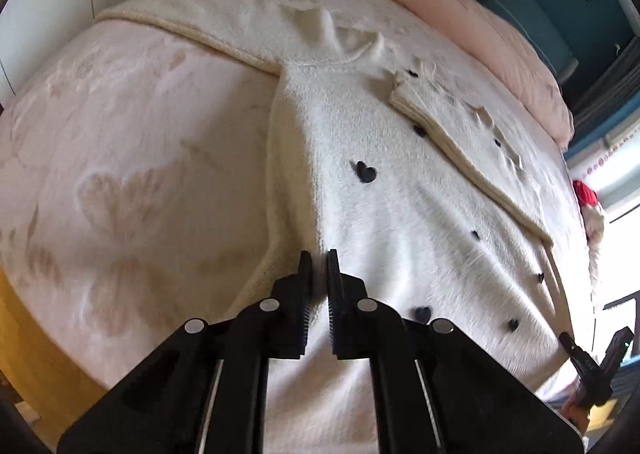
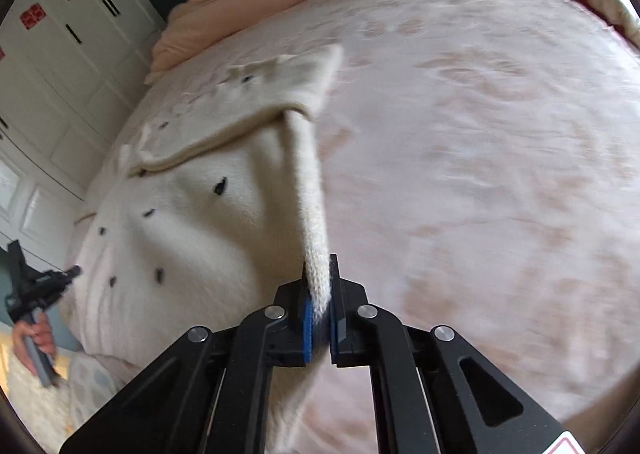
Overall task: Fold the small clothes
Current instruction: 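Fold the held sleeve across the sweater body with the right gripper, then open the right gripper and release the folded sleeve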
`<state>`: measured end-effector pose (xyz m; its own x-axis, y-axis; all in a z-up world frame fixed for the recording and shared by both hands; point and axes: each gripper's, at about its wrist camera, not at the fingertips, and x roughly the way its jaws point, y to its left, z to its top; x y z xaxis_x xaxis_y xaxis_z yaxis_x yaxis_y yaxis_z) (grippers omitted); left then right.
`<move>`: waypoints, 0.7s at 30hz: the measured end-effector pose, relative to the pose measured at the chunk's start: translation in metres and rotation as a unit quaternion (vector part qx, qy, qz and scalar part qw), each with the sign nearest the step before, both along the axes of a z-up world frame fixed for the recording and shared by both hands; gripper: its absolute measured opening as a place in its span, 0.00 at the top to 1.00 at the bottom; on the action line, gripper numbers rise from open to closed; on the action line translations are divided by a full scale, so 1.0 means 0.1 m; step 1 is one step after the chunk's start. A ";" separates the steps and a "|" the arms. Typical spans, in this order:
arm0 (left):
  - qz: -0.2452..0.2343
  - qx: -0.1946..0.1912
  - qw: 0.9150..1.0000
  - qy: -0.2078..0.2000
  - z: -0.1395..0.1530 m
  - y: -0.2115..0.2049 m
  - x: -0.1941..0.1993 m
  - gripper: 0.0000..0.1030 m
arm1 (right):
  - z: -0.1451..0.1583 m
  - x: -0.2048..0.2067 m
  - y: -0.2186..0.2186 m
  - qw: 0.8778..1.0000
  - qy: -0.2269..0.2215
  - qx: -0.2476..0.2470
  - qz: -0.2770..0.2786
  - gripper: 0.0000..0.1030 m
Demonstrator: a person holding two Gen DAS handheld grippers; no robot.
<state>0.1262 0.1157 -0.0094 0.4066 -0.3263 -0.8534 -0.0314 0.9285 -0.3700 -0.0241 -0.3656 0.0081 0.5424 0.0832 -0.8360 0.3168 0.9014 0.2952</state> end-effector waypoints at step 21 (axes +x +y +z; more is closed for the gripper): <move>-0.008 -0.063 0.998 -0.017 -0.14 -1.29 1.49 0.47 | -0.57 1.75 -0.65 0.996 0.001 0.060 -0.066 0.44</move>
<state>0.2753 -0.0128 -0.0239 0.4283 -0.4371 -0.7909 -0.0017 0.8748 -0.4844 0.1507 -0.4309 -0.0486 0.5530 0.1102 -0.8259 0.4315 0.8100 0.3971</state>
